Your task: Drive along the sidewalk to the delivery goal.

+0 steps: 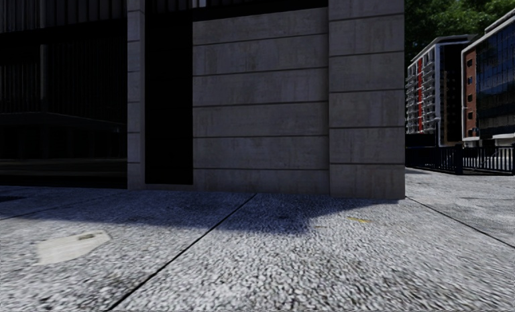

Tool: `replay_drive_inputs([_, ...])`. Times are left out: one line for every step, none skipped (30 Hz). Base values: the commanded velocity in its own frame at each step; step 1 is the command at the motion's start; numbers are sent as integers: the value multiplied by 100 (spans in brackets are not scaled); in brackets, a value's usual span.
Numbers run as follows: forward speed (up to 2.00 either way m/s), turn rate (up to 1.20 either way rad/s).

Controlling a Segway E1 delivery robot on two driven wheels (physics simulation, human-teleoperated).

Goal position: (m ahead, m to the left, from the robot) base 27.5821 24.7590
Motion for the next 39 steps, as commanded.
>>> replay_drive_inputs([105, 0])
replay_drive_inputs([105, 0])
replay_drive_inputs([105, 0])
replay_drive_inputs([105, 0])
replay_drive_inputs([104, 0])
replay_drive_inputs([104, 0])
replay_drive_inputs([104, 0])
replay_drive_inputs([104, 0])
replay_drive_inputs([104, 0])
replay_drive_inputs([104, 0])
replay_drive_inputs([104, 0])
replay_drive_inputs([104, 0])
replay_drive_inputs([104, 0])
replay_drive_inputs([104, 0])
replay_drive_inputs([104, 0])
replay_drive_inputs([104, 0])
replay_drive_inputs([104, 0])
replay_drive_inputs([104, 0])
replay_drive_inputs([104, 0])
replay_drive_inputs([104, 0])
replay_drive_inputs([104, 0])
replay_drive_inputs([104, 0])
replay_drive_inputs([104, 0])
replay_drive_inputs([104, 0])
replay_drive_inputs([104, 0])
replay_drive_inputs([104, 0])
replay_drive_inputs([104, 0])
replay_drive_inputs([104, 0])
replay_drive_inputs([104, 0])
replay_drive_inputs([104, 0])
replay_drive_inputs([104, 0])
replay_drive_inputs([104, 3])
replay_drive_inputs([104, 53])
replay_drive_inputs([104, 77])
replay_drive_inputs([104, 120])
replay_drive_inputs([104, 120])
replay_drive_inputs([104, 120])
replay_drive_inputs([104, 120])
replay_drive_inputs([104, 120])
